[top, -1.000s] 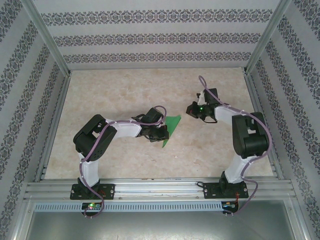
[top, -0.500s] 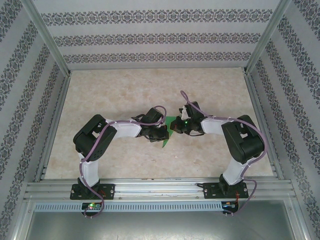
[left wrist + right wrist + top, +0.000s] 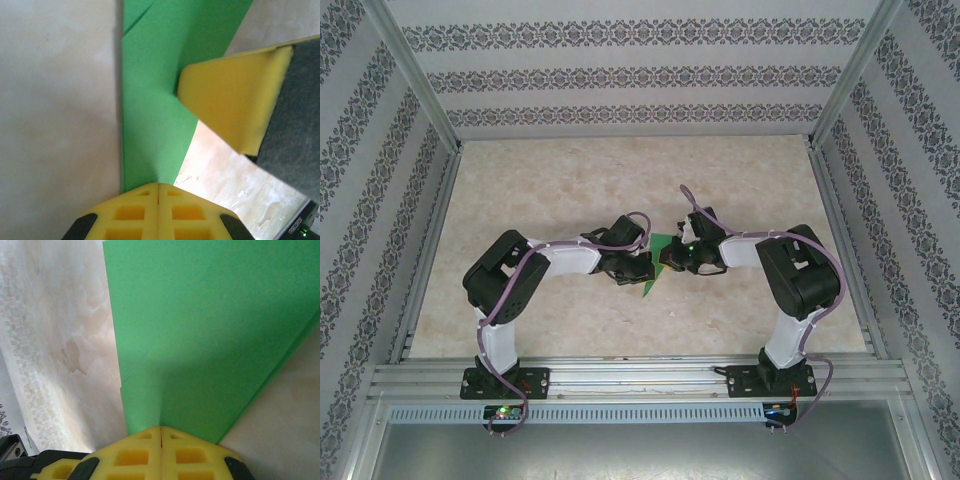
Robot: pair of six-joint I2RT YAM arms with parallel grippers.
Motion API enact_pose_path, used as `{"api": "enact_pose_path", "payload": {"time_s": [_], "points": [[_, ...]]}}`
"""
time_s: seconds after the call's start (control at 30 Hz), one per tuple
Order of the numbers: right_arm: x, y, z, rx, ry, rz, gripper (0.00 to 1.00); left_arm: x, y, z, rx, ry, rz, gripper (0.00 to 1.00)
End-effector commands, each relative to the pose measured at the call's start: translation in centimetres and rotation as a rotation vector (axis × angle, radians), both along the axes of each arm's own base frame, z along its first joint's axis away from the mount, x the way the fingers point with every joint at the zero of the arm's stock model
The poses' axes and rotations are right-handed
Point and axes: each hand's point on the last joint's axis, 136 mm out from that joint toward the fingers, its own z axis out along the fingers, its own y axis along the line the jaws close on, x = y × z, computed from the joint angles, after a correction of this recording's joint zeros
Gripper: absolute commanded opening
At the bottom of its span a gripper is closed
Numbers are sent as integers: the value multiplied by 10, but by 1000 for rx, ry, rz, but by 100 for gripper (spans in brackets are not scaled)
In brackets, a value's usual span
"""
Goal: Fold a paper plane with a square sheet of paper (fold left side to right side)
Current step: Fold the wing for the fifth time at the center of the table.
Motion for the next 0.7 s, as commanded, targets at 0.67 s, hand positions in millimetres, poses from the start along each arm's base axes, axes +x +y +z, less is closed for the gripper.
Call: {"api": "enact_pose_path", "payload": {"time_s": [0.67], "points": [[-35,-25,-54,-184,157,27,0,-33,-18,30,-126,76,-87,2]]}}
